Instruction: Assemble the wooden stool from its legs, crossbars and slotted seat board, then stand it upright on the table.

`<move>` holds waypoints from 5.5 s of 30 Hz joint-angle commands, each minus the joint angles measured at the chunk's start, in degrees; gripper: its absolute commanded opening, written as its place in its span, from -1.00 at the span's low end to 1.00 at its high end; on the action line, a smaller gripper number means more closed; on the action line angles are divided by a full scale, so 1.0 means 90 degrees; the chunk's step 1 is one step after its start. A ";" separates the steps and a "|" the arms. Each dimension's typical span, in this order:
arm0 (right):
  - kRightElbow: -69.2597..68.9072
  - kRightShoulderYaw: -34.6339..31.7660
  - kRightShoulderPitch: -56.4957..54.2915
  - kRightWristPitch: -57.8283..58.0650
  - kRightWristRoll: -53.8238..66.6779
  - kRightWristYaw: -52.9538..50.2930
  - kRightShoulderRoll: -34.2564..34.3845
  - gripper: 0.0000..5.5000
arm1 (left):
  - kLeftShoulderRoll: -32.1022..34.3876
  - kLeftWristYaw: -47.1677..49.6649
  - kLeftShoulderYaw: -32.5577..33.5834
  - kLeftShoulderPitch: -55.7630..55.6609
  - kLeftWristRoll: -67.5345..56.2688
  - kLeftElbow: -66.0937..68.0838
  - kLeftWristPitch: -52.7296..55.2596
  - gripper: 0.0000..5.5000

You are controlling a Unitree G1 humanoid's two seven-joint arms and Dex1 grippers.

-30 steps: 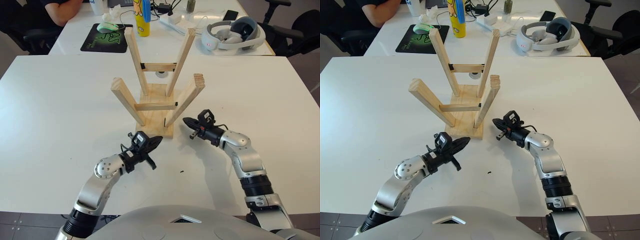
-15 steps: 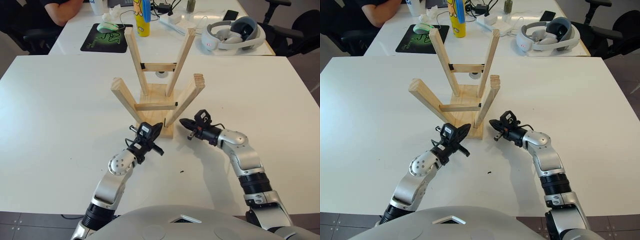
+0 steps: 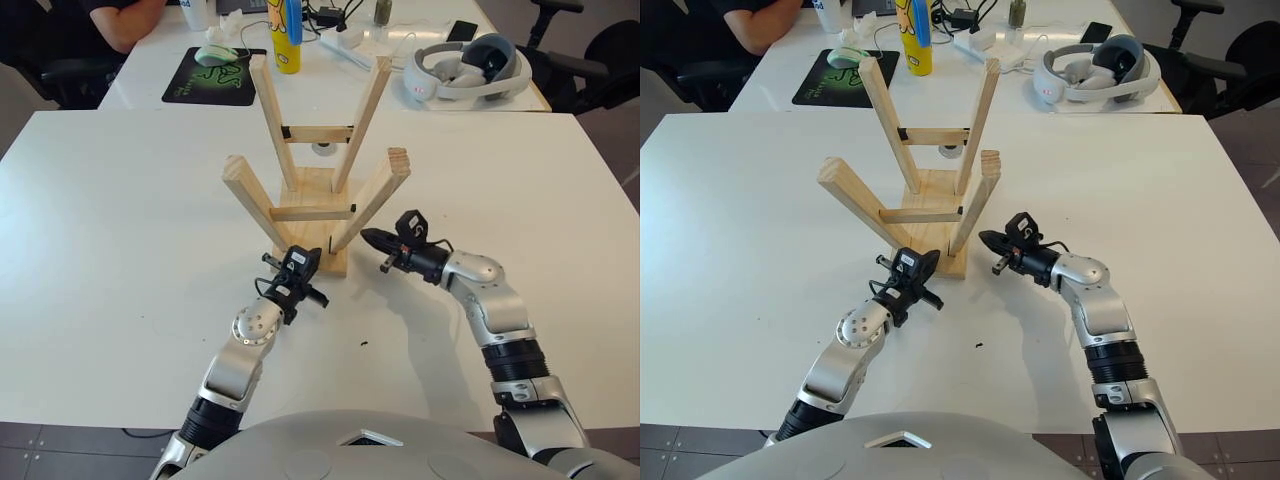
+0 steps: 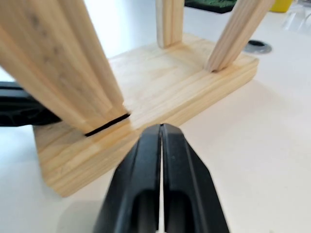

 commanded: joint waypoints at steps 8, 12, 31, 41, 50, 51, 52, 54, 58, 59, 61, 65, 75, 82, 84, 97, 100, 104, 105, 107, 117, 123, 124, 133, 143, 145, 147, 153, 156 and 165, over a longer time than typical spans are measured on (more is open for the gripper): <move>-0.2292 -0.2354 -0.2654 0.2353 0.3950 -0.1347 -0.0162 -1.00 | 0.0056 0.0045 0.0204 0.0099 0.0049 0.0333 0.0357 -1.00; -0.2674 -0.2173 -0.3303 0.2574 0.4626 -0.2162 0.0213 -1.00 | 0.0052 0.0024 0.0240 0.0038 0.0030 0.0358 0.0429 -1.00; -0.3108 -0.2074 -0.4409 0.2150 0.5155 -0.2994 0.0134 -1.00 | 0.0167 -0.0129 0.0354 -0.0107 0.0026 0.0377 0.0703 -1.00; -0.3621 0.1342 -0.0092 0.2699 0.3479 -0.3019 0.0101 -1.00 | 0.0211 -0.0326 0.0237 -0.0207 0.0000 0.0390 0.0785 -1.00; -0.3438 -0.0649 -0.2547 0.1305 0.3470 -0.3205 0.0385 -1.00 | 0.0190 -0.0313 0.0362 -0.0342 -0.0033 0.0569 0.0802 -1.00; -0.3428 -0.0814 -0.2763 0.1329 0.3590 -0.3247 0.0390 -1.00 | 0.0188 -0.0314 0.0368 -0.0344 -0.0036 0.0583 0.0800 -1.00; -0.3420 -0.0931 -0.2913 0.1356 0.3672 -0.3274 0.0397 -1.00 | 0.0187 -0.0316 0.0373 -0.0345 -0.0038 0.0592 0.0799 -1.00; -0.3432 -0.1289 -0.3483 0.1447 0.4244 -0.3436 0.0421 -1.00 | 0.0182 -0.0303 0.0396 -0.0340 -0.0040 0.0604 0.0808 -1.00; -0.3452 -0.1652 -0.4168 0.1509 0.5122 -0.3616 0.0436 -1.00 | 0.0176 -0.0251 0.0489 -0.0320 -0.0057 0.0631 0.0813 -1.00; -0.3471 -0.1705 -0.4252 0.1521 0.5265 -0.3664 0.0414 -1.00 | 0.0171 -0.0247 0.0502 -0.0334 -0.0059 0.0653 0.0814 -1.00; -0.3497 -0.1767 -0.4383 0.1524 0.5513 -0.3766 0.0397 -1.00 | 0.0175 -0.0253 0.0524 -0.0347 -0.0060 0.0661 0.0816 -1.00; -0.3544 -0.1888 -0.4673 0.1489 0.6082 -0.3990 0.0403 -1.00 | 0.0188 -0.0271 0.0564 -0.0333 -0.0063 0.0624 0.0824 -1.00; -0.3375 0.2233 0.0564 0.2224 0.3184 -0.4305 -0.0519 -1.00 | 0.0438 -0.0792 0.0326 -0.0502 -0.0100 0.0409 0.1113 -1.00; -0.3804 0.0516 -0.1688 0.1317 0.3215 -0.4472 0.0342 -1.00 | 0.0299 -0.0621 0.0429 -0.0478 -0.0101 0.0433 0.1185 -1.00; -0.3797 -0.0025 -0.2252 0.1059 0.3361 -0.4460 0.0482 -1.00 | 0.0296 -0.0619 0.0440 -0.0516 -0.0101 0.0480 0.1168 -1.00; -0.2942 -0.2111 -0.5237 0.1219 0.6646 -0.4220 -0.0018 -1.00 | 0.0176 -0.0376 0.0708 -0.0583 -0.0171 0.0727 0.1025 -1.00; -0.3104 -0.1918 -0.5123 0.1303 0.6842 -0.4342 0.0110 -1.00 | 0.0159 -0.0363 0.0710 -0.0597 -0.0176 0.0731 0.1011 -1.00; -0.3624 -0.0315 -0.2685 0.1816 0.6137 -0.4088 0.0278 -1.00 | 0.0142 -0.0377 0.0625 -0.0502 -0.0160 0.0589 0.1059 -1.00; -0.2510 0.1653 -0.1106 0.2025 0.4694 -0.4004 -0.0267 -1.00 | 0.0153 -0.0436 0.0531 -0.0450 -0.0158 0.0510 0.1116 -1.00; -0.1061 0.3796 0.0454 0.2194 0.3002 -0.3940 -0.0918 -1.00 | 0.0164 -0.0500 0.0431 -0.0396 -0.0155 0.0433 0.1177 -1.00; -0.2405 0.1285 0.0079 0.0676 0.3279 -0.4041 -0.0196 -1.00 | 0.0361 -0.0867 0.0319 -0.0556 -0.0231 0.0224 0.1383 -1.00; -0.2993 0.0025 -0.0973 -0.0470 0.3191 -0.4252 0.0588 -1.00 | 0.0361 -0.0883 0.0314 -0.0653 -0.0235 0.0291 0.1355 -1.00; -0.3055 -0.0170 -0.1143 -0.0486 0.3259 -0.4333 0.0660 -1.00 | 0.0363 -0.0882 0.0314 -0.0649 -0.0233 0.0300 0.1360 -1.00; -0.3040 -0.1320 -0.1723 0.0410 0.4533 -0.4299 0.0378 -1.00 | 0.0300 -0.0976 0.0322 -0.0561 -0.0368 0.0169 0.1203 -1.00; -0.2245 -0.0496 0.1343 0.1743 0.2592 -0.3731 -0.0677 -1.00 | 0.0738 -0.1162 0.0046 -0.0638 -0.0148 -0.0171 0.1867 -1.00; -0.2296 -0.0387 0.0943 0.1698 0.2424 -0.3698 -0.0548 -1.00 | 0.0738 -0.1280 -0.0187 -0.0748 -0.0150 -0.0128 0.2308 -1.00; -0.2351 -0.0282 0.0659 0.1809 0.2444 -0.3547 -0.0414 -1.00 | 0.0684 -0.1290 -0.0329 -0.0834 -0.0146 -0.0048 0.2504 -1.00; -0.2828 0.0554 0.1069 0.2262 0.2156 -0.2641 -0.0903 -1.00 | 0.1018 -0.1470 -0.0411 -0.0815 -0.0210 -0.0529 0.3006 -1.00; -0.3177 0.0896 0.1556 0.2489 0.1866 -0.2546 -0.1127 -1.00 | 0.1984 -0.2096 -0.0118 -0.0885 -0.0369 -0.1323 0.3513 -1.00; -0.3697 0.0939 0.1992 0.2773 0.2209 -0.2299 -0.0585 -1.00 | 0.3597 -0.3248 0.0421 -0.1387 -0.0818 -0.1863 0.4175 -1.00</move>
